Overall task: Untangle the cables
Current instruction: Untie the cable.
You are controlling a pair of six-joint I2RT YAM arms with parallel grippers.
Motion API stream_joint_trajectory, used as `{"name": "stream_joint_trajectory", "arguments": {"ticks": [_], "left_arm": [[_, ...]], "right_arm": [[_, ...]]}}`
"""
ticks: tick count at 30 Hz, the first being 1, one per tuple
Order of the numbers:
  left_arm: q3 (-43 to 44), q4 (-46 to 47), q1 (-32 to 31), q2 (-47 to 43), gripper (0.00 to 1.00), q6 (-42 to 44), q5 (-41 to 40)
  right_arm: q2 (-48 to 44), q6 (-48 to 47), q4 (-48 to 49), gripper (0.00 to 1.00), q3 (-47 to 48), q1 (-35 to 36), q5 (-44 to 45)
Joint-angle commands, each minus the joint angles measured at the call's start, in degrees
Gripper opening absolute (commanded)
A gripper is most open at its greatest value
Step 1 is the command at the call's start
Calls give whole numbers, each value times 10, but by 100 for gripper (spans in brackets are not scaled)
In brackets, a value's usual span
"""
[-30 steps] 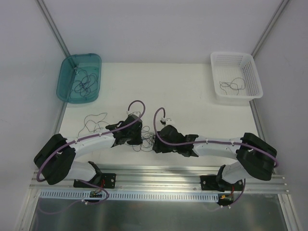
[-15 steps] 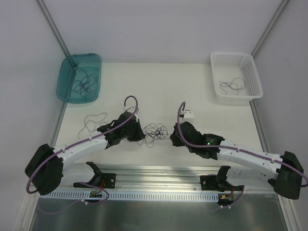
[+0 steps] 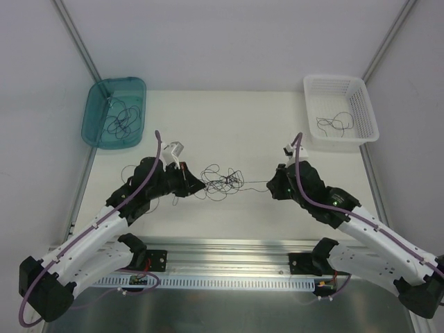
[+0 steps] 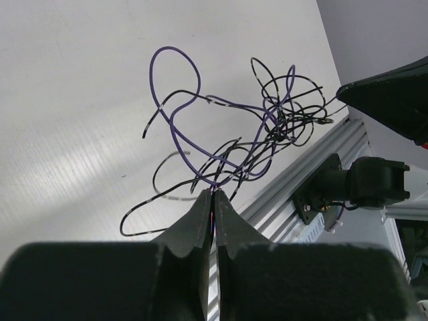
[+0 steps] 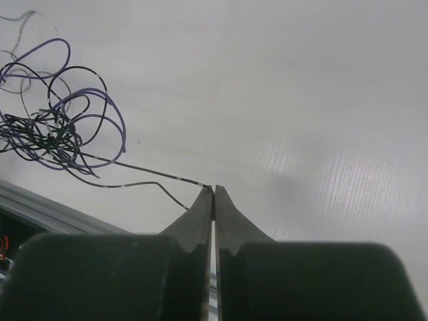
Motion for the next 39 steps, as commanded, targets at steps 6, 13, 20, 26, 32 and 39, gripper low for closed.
{"name": "stream_joint_trajectory", "arguments": {"ticks": [6, 13, 20, 26, 32, 39], "left_arm": [[-37, -93, 17, 0, 1, 19, -130], [-38, -86, 13, 51, 77, 2, -77], [13, -27, -70, 92, 88, -10, -32], [41, 19, -130, 175, 86, -28, -73], [22, 22, -139, 159, 85, -52, -124], [16, 21, -139, 181, 85, -60, -137]], "right_arm": [[13, -46, -68, 1, 21, -15, 1], [32, -107, -91, 1, 46, -13, -89], [78, -119, -46, 1, 39, 23, -106], [87, -134, -66, 1, 105, 60, -93], [86, -126, -84, 1, 139, 85, -42], [121, -24, -85, 29, 13, 56, 33]]}}
